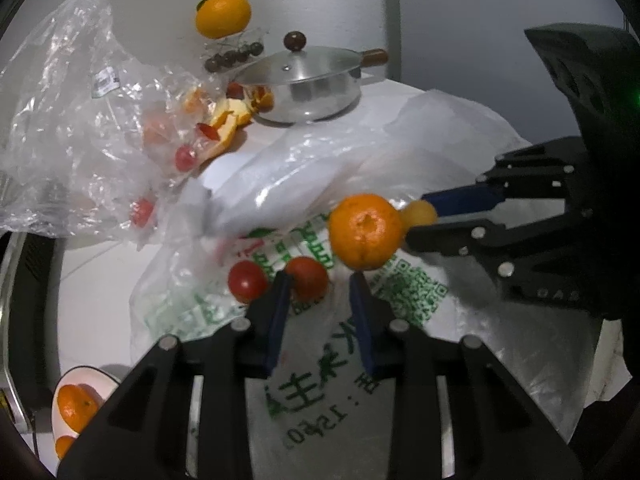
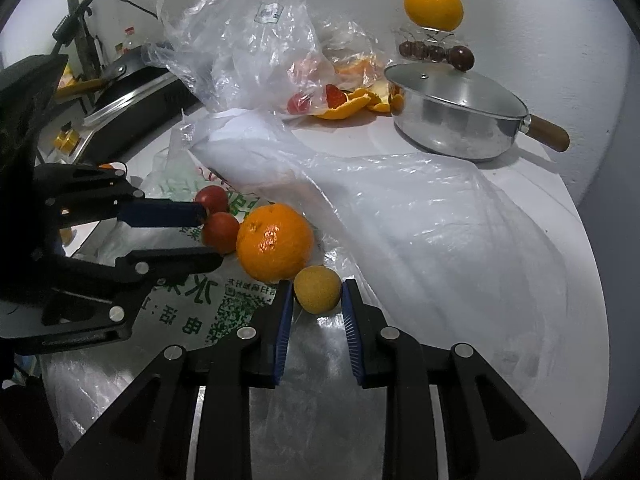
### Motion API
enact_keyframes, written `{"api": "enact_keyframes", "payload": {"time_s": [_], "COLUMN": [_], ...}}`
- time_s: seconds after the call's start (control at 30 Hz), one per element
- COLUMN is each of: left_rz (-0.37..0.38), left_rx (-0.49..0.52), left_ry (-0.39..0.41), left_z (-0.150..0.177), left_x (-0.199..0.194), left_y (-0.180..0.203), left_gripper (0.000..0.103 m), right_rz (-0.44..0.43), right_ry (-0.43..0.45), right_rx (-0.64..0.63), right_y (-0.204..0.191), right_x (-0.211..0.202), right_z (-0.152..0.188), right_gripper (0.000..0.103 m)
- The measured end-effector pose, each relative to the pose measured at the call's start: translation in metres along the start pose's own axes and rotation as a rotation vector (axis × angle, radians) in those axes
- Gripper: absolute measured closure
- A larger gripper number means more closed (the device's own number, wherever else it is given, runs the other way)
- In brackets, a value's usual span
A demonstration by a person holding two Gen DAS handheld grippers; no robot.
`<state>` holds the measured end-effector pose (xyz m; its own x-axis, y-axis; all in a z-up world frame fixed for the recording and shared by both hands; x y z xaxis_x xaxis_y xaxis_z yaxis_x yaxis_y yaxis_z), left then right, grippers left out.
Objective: Organize fruits
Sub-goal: 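Grasp a small yellow fruit with the right tool while left tool grasps a red tomato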
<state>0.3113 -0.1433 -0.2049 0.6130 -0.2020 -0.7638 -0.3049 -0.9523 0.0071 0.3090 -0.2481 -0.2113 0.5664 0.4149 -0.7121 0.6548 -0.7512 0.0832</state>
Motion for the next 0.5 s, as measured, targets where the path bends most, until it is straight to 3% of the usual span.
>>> {"api": "enact_keyframes", "payload": {"time_s": [0.3,0.5], "left_rz": [-0.062,-0.095], "left_rx": [0.029,0.113], "left_ry": [0.055,0.000], "left_z": [-0.008,-0.005], "left_x": [0.002,0.018], "left_y": [-0.004,0.006], "left_gripper": [0.070,0.068], "right_rz": [0.007,0.009], "right_ry": [0.001,0.008], "right_rx": [-0.001,0.002], "right_y": [0.001,0.001], "right_x": [-0.001,-0.001], "right_z": [0.000,0.000], "right_gripper": [0.076,0.076]}}
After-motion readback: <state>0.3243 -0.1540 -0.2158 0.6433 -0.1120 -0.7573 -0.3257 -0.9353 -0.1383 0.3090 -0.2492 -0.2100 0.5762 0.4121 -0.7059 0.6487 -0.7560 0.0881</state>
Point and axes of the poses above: each gripper's, at about its wrist camera, not at the fingertips, and x roughly the way its jaws point, y to its right, z to its underside, the point moved 5 cm from there along x, roughly the way its jaws point, and after that the axes turned 12 degrees about -x, right-handed, at the moved point
